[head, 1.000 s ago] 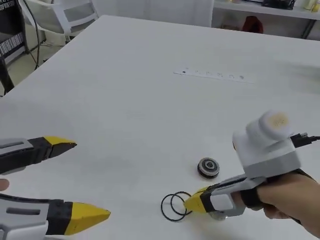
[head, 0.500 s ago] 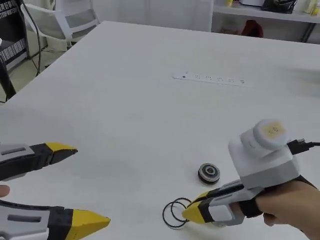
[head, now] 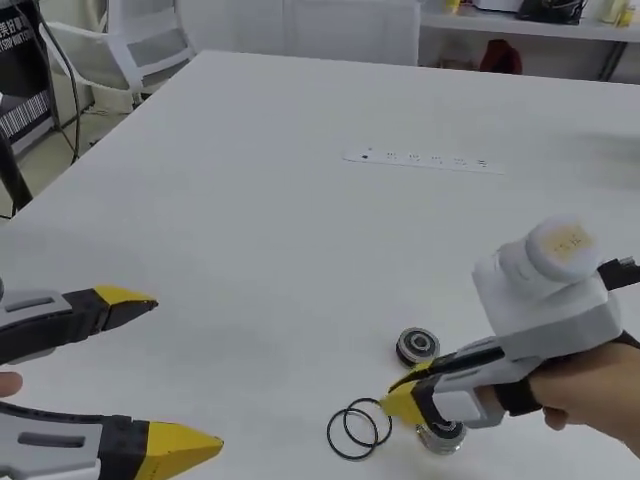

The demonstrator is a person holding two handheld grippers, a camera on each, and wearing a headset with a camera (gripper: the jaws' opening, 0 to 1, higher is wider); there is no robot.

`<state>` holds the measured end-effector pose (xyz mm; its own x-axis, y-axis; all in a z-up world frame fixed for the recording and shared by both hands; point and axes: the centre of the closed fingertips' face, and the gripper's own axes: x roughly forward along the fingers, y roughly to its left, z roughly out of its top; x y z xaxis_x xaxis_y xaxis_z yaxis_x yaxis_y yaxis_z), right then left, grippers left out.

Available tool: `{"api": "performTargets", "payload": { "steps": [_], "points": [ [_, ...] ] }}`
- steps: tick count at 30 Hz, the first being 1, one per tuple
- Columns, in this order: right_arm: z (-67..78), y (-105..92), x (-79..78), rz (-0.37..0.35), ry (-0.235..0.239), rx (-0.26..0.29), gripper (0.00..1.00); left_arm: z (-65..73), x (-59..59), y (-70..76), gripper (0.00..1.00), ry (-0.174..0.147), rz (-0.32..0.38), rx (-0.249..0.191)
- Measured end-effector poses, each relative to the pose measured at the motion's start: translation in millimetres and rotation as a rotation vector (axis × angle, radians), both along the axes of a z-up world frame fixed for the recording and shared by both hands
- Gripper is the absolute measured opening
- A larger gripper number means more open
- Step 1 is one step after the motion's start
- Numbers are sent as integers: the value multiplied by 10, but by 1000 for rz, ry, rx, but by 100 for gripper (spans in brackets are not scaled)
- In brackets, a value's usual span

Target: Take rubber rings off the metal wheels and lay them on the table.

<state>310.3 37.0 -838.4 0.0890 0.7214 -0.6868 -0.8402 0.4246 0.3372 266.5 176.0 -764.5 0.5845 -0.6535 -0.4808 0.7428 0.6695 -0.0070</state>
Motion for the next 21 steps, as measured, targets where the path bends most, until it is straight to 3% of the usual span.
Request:
{"api": "performTargets", "payload": {
  "steps": [6,10,15,21],
  "points": [
    [248,18,163,-47,-52,90,11,50,10,-37,82,-8,-4,6],
    [392,-11,241,-76,-86,134,12,77,7,-77,82,-10,-26,39],
    [508,-66,298,-90,-122,176,13,197,23,-139,82,-33,-36,38],
    [596,-153,384,-116,-149,214,14,374,91,-222,81,-81,-47,49]
  ]
}}
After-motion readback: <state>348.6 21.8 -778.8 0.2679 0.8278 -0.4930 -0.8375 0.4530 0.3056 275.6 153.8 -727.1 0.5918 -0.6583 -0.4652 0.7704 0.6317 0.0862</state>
